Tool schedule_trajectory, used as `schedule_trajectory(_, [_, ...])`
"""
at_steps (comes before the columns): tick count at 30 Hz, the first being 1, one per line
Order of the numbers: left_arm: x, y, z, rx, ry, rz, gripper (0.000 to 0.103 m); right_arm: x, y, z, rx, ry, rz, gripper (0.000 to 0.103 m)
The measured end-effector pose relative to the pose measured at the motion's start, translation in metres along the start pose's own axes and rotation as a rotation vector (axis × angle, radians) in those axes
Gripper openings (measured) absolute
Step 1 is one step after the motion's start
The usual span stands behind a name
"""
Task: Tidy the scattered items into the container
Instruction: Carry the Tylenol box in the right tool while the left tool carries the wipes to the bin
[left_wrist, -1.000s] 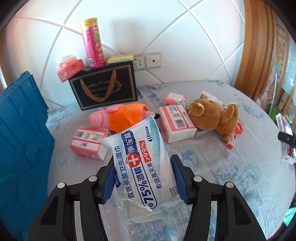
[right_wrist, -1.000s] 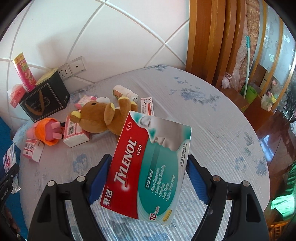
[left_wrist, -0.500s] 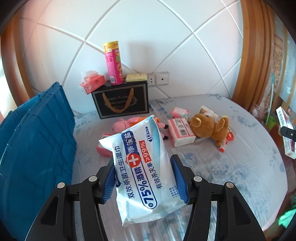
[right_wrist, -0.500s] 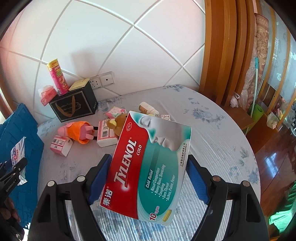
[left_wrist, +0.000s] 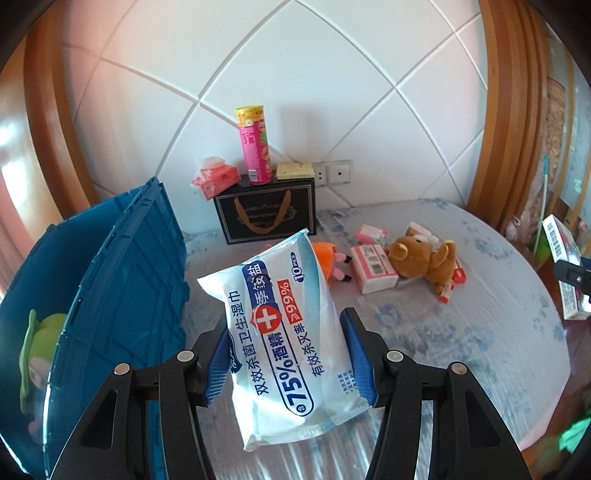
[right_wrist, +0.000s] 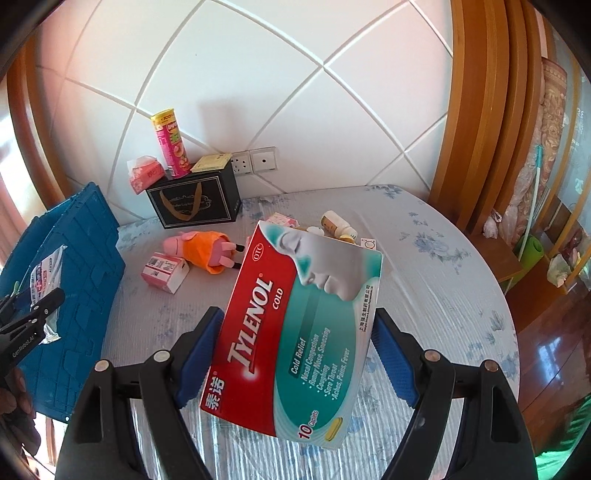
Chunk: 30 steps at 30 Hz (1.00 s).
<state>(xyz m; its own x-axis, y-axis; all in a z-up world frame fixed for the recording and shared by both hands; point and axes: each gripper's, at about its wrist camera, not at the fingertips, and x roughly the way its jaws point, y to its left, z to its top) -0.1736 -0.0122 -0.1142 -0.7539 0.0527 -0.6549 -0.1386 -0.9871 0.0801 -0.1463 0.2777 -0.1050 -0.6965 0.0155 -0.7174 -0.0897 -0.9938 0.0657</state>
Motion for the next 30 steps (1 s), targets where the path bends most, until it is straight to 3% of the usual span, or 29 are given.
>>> schedule_trajectory(13, [-0.045,0.085,0.011,-0.120,-0.063,0.065,0.055,-0.024,0.096,0.034,-0.151,-0.048,0.098,0.080])
schedule_trajectory(30, [-0.080,0.235,-0.011,-0.242,-0.082,0.208,0.055,-0.026,0.293,0.052,-0.338,-0.080,0.311,0.080])
